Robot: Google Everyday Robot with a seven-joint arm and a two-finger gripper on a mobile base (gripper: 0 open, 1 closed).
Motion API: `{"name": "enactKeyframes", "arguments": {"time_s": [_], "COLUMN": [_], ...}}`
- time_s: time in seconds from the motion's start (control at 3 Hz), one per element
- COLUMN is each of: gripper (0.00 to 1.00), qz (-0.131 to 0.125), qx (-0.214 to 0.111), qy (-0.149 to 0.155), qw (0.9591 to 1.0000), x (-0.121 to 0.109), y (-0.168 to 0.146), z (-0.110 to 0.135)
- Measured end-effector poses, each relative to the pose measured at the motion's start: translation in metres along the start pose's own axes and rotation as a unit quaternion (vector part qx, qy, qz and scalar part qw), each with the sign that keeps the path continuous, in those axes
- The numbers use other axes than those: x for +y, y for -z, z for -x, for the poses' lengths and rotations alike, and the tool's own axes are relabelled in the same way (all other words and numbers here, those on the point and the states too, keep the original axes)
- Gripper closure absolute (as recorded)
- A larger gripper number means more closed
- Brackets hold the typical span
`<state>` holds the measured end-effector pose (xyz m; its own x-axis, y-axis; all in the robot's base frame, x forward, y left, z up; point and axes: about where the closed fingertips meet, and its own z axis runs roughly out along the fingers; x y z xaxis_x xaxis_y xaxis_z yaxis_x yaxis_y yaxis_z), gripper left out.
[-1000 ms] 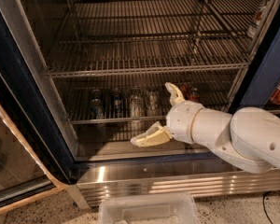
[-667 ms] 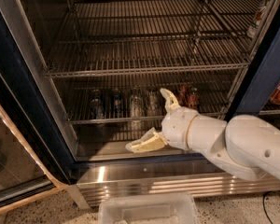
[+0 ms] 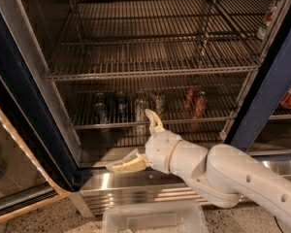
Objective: Pick pepsi can from bottom shelf of fridge
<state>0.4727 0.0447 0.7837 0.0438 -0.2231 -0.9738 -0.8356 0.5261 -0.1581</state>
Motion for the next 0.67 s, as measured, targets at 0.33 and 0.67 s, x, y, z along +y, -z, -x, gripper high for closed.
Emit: {"name": "enactKeyframes", "arguments": {"time_s": [0.33,0.67], "gripper": [0.0,0.0], "qz": [0.021,0.021], "qx": [-0.018,-0.019], "qy": [-0.005,-0.006], "qw": [0.9996,0.9996], "x": [0.0187,0.0192], "y": [-0.0212,-0.0218], "z": [0.0056,0.0058]}}
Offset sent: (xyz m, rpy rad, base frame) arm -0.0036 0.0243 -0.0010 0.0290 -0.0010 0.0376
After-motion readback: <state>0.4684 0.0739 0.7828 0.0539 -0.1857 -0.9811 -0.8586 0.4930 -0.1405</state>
